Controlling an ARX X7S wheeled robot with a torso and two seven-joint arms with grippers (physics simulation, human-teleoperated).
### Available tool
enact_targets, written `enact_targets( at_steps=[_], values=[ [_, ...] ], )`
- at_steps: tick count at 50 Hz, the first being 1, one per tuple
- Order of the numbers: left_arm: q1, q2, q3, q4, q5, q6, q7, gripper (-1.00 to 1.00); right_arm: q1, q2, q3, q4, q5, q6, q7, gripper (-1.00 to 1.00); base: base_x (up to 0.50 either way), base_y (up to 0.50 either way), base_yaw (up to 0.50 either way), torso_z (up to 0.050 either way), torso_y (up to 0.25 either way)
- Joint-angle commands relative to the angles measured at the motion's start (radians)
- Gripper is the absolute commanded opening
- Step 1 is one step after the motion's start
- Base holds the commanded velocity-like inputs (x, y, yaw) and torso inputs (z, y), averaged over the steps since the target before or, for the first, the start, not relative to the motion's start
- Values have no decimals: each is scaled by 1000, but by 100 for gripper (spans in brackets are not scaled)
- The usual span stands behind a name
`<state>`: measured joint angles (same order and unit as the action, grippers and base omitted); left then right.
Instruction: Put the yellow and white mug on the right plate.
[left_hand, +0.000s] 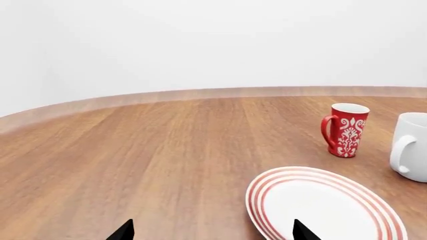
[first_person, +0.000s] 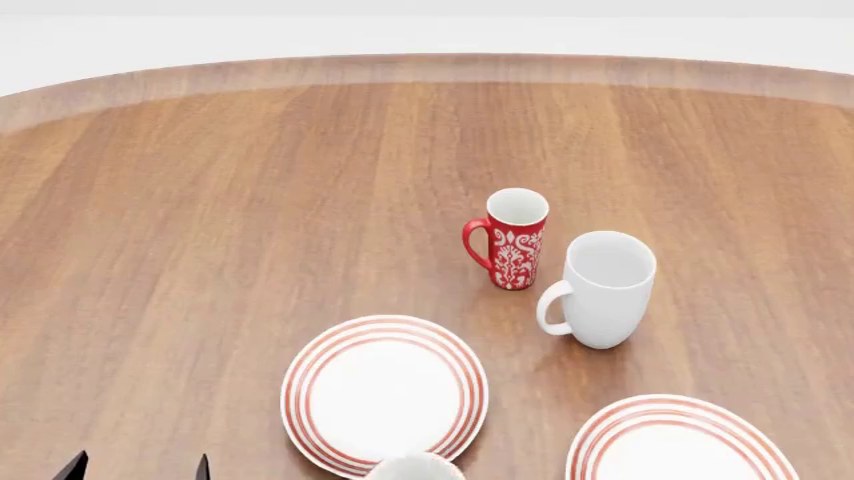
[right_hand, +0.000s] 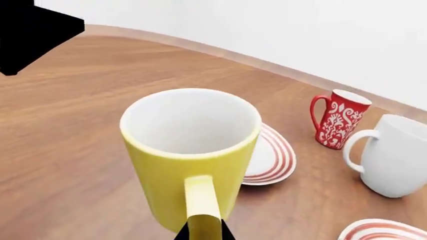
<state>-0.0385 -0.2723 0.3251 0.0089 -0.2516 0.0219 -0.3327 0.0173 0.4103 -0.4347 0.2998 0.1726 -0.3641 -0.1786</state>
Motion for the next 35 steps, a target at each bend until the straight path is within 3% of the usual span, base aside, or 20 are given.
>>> enact_targets(
  at_steps=[1, 35],
  values=[
    [1, 17, -19, 7, 17, -4, 17, 100, -6, -2, 60, -58, 29, 22, 4, -100, 0, 0, 0, 0, 0],
    [-3, 5, -10, 14, 6, -8, 5, 100, 53, -8, 245, -118, 127, 197, 252, -100, 0, 0, 0, 0, 0]
  ],
)
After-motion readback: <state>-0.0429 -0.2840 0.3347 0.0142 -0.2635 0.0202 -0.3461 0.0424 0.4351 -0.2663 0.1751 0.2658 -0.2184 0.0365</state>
